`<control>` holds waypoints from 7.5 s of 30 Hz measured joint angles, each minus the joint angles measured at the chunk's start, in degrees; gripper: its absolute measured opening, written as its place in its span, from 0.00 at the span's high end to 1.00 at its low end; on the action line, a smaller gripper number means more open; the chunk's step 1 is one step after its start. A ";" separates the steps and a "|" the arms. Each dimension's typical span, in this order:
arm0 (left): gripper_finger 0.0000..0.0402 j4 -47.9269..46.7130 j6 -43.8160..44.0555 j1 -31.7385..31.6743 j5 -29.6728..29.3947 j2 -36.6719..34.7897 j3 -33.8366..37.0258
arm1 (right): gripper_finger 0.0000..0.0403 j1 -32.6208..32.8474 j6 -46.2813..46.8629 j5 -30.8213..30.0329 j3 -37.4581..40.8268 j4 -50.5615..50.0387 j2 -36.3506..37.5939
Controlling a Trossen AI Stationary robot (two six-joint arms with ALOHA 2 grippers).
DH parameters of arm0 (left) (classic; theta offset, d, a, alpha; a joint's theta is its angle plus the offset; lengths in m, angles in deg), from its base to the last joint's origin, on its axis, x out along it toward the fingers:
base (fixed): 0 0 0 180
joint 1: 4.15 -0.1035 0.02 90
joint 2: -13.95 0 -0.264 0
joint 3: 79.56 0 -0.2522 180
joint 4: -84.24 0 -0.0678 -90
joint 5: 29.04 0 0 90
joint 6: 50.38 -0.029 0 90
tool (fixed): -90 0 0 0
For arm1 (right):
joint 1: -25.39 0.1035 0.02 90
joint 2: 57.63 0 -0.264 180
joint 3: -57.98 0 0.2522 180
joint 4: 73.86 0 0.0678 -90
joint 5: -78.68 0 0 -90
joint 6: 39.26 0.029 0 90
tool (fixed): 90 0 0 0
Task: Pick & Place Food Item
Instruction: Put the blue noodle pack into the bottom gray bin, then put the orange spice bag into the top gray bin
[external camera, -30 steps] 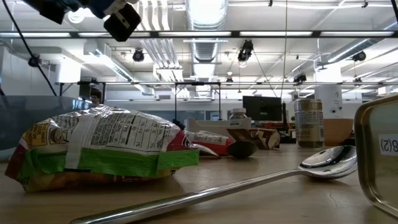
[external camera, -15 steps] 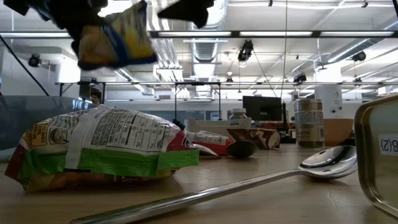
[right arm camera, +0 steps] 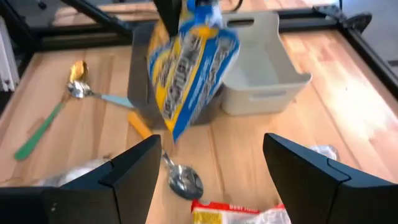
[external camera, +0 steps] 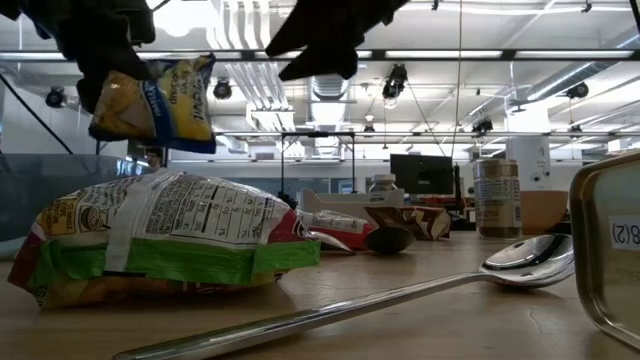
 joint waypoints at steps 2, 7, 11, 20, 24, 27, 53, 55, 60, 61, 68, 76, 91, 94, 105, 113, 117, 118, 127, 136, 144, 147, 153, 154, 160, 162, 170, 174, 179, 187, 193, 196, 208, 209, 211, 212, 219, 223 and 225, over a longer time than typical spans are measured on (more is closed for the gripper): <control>1.00 -2.46 1.49 0.00 -1.26 -0.76 -1.10 | 0.30 0.00 0.02 -0.02 0.83 -0.05 -0.02; 1.00 -9.39 5.19 0.00 -4.39 -1.95 -4.83 | 0.30 0.00 0.52 -0.63 3.28 0.05 -0.02; 1.00 -18.35 9.85 0.00 -7.35 -1.87 -8.66 | 0.30 0.00 2.40 -5.27 4.57 0.00 -0.02; 1.00 -36.25 21.87 0.07 -11.39 -1.87 -14.28 | 0.30 0.02 3.77 -8.76 5.16 -0.31 -0.02; 1.00 -37.95 26.46 1.61 -10.87 -1.72 -14.16 | 0.30 0.00 3.15 -8.71 5.22 -0.34 -0.02; 1.00 -37.99 28.82 4.16 -10.70 -0.56 -14.23 | 0.30 0.00 2.90 -8.63 5.25 -0.77 -0.02; 1.00 -56.82 55.68 17.63 -39.53 3.34 -14.08 | 0.30 -0.02 1.23 -8.63 5.25 -2.78 0.02; 1.00 -56.68 56.67 17.32 -40.56 3.99 -13.39 | 0.30 -0.03 1.22 -8.63 5.25 -2.73 0.02; 1.00 -56.58 58.27 15.19 -41.02 6.31 -10.55 | 0.30 -0.04 0.79 -8.63 5.25 -2.33 0.02; 1.00 -56.62 58.99 14.73 -40.82 6.77 -9.82 | 0.30 -0.04 0.79 -8.65 5.25 -2.29 0.02; 1.00 -56.65 63.82 13.27 -40.66 10.69 -6.94 | 0.30 -0.04 0.35 -8.66 5.25 -1.68 0.02; 1.00 -56.13 67.91 12.65 -40.30 16.34 -6.45 | 0.30 -0.04 0.11 -8.63 5.25 -1.46 0.02; 1.00 -52.34 65.94 5.93 -38.70 21.43 -5.71 | 0.30 0.00 0.13 -8.57 5.25 -1.34 0.02; 1.00 -51.56 64.68 5.11 -38.67 21.28 -5.53 | 0.30 0.00 -0.11 -8.54 5.25 -1.29 0.02; 1.00 -45.69 60.80 3.68 -37.11 21.34 -5.23 | 0.30 0.00 -0.31 -8.42 5.25 -1.16 0.02; 1.00 -43.48 58.41 -0.53 -37.39 23.04 -4.51 | 0.30 0.00 -0.31 -8.42 5.25 -0.96 0.03; 1.00 -36.45 54.50 -2.72 -36.47 24.34 -2.34 | 0.30 0.00 -0.31 -8.42 5.25 -0.94 0.04; 1.00 -34.47 53.65 -3.14 -36.46 24.42 -1.46 | 0.30 0.00 -0.31 -8.42 5.25 -0.93 0.04; 1.00 -32.35 50.18 -6.94 -35.69 24.14 0.28 | 0.30 0.00 -0.74 -8.43 5.25 -1.01 0.04; 1.00 -32.33 49.64 -7.19 -35.05 24.14 0.30 | 0.30 -0.02 -0.83 -8.42 5.25 -1.07 0.04; 1.00 -32.35 49.61 -7.19 -34.94 23.90 0.30 | 0.30 0.00 -0.72 -8.42 5.25 -1.20 0.04; 0.99 -32.76 48.61 -7.21 -34.23 23.90 0.03 | 0.30 0.00 -0.72 -8.39 5.25 -1.22 0.04; 0.89 -33.47 47.69 -7.26 -33.10 23.90 -0.24 | 0.30 0.00 -0.72 -8.34 5.25 -1.31 0.04; 0.86 -33.46 47.70 -7.27 -33.10 23.90 -0.24 | 0.30 0.01 -0.71 -8.34 5.25 -1.34 0.04; 0.73 -34.23 47.43 -7.32 -33.10 23.90 -0.26 | 0.30 0.24 -0.72 -8.29 5.25 -1.44 0.04; 0.69 -34.73 47.24 -7.37 -33.12 23.90 -0.32 | 0.30 0.24 -0.72 -8.15 5.25 -1.44 0.04; 0.61 -42.27 48.99 -7.37 -33.80 23.88 -2.60 | 0.30 0.24 -0.74 -8.15 5.25 -1.44 0.04; 0.61 -44.28 49.82 -7.37 -34.14 23.79 -4.19 | 0.30 0.24 -0.75 -8.08 5.25 -1.44 0.04; 0.61 -46.60 49.83 -7.41 -35.18 23.79 -6.11 | 0.30 0.24 -0.75 -7.91 5.25 -1.43 0.04; 0.61 -47.87 49.60 -7.39 -37.67 23.79 -8.82 | 0.30 0.24 -0.76 -7.93 5.25 -1.42 0.04; 0.61 -39.82 35.80 -6.20 -37.45 23.75 -13.08 | 0.30 0.44 -0.15 -7.93 5.23 -4.29 0.66; 0.61 -31.08 25.19 -4.61 -34.26 23.75 -14.38 | 0.30 0.63 0.86 -7.93 5.23 -7.62 1.83; 0.61 -11.98 1.83 -0.81 -28.72 23.75 -12.77 | 0.30 2.10 5.89 -8.39 5.27 -22.41 3.47; 0.61 -11.10 0.96 -0.81 -28.41 23.77 -12.45 | 0.30 2.15 7.01 -8.46 5.27 -23.92 3.53; 0.61 -8.56 -0.60 -0.81 -28.34 23.77 -11.90 | 0.30 2.36 9.39 -9.34 5.27 -25.98 3.72; 0.61 -7.23 -1.42 -0.81 -28.30 23.77 -11.64 | 0.30 2.59 10.56 -10.47 5.27 -26.96 3.83; 0.61 -0.40 -6.43 -1.05 -28.02 23.75 -9.99 | 0.40 3.15 19.75 -13.15 5.23 -33.65 4.28; 0.61 2.63 -8.89 -2.64 -28.85 23.41 -9.90 | 0.49 2.27 21.38 -13.16 5.22 -33.76 4.28; 0.61 3.80 -10.13 -4.13 -28.95 23.09 -9.90 | 0.53 1.21 21.42 -13.93 5.18 -33.46 4.28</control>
